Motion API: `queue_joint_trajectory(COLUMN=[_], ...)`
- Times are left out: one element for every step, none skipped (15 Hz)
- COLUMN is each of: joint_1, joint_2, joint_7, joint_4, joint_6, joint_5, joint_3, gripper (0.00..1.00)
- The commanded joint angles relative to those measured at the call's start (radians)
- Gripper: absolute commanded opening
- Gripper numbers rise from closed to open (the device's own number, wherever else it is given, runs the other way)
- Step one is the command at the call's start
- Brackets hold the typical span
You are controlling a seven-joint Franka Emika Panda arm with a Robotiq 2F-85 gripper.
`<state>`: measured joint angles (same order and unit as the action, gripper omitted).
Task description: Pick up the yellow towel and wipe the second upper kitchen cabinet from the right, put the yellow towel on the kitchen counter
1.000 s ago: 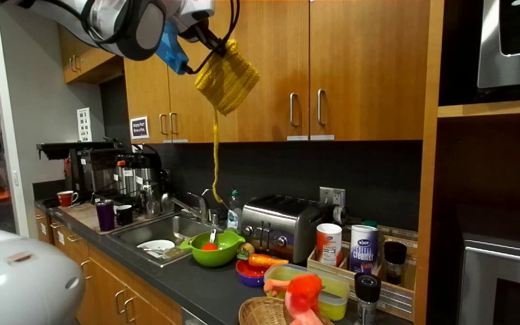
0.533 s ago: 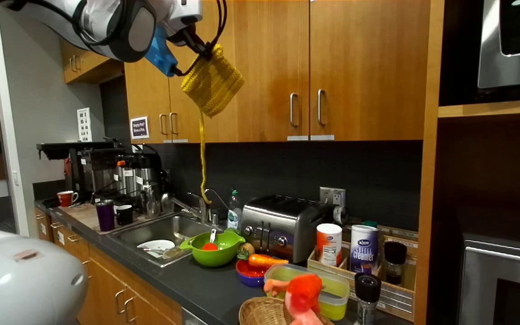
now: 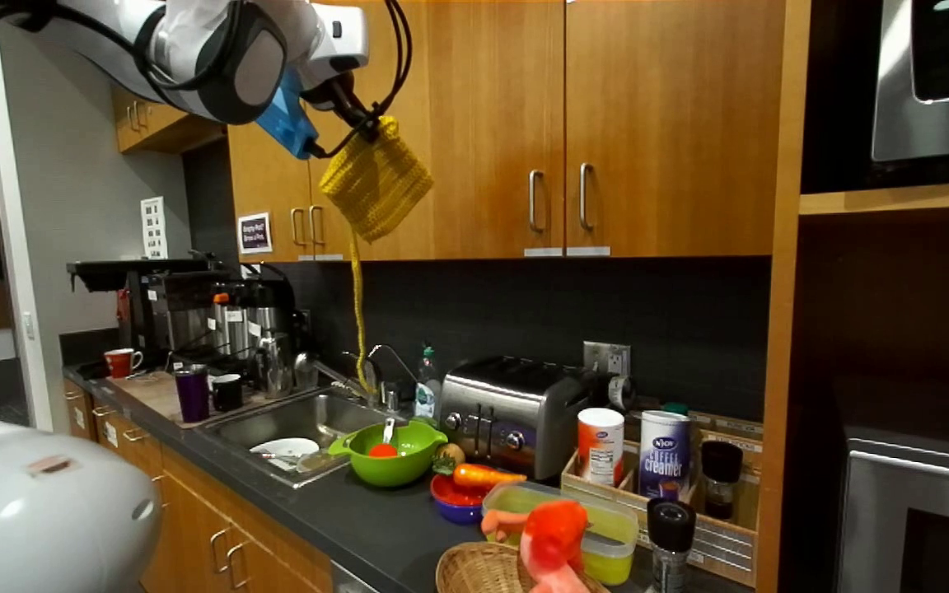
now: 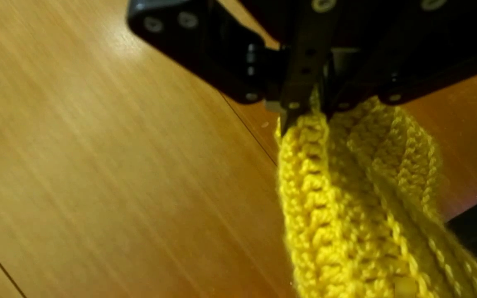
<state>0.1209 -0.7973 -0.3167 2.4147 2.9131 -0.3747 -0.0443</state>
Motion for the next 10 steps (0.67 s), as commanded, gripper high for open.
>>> queue_joint_trajectory(joint_1=[0.002, 0.004, 0.003, 0.002, -0.002, -0.004, -0.007, -0.007, -0.010, -0.010], joint_2=[-0.003, -0.002, -0.001, 0.002, 0.005, 0.007, 0.009, 0.011, 0.013, 0.014], joint_7=[0.007, 0.009, 0.009, 0.010, 0.008, 0.006, 0.005, 0.005, 0.004, 0.004], joint_4=[-0.005, -0.007, -0.011, -0.015, -0.024, -0.031, -0.041, -0.049, -0.060, -0.069], joint_6=[-0.039, -0.040, -0.041, -0.037, -0.035, -0.034, -0.033, -0.030, -0.030, -0.028], joint_5=[0.011, 0.010, 0.010, 0.009, 0.008, 0.008, 0.008, 0.007, 0.007, 0.006], joint_3=[-0.012, -0.012, -0.013, -0.012, -0.010, -0.008, -0.006, -0.003, -0.001, 0.002], gripper=[0.02, 0.02, 0.02, 0.02, 0.02, 0.02, 0.02, 0.02, 0.02, 0.02])
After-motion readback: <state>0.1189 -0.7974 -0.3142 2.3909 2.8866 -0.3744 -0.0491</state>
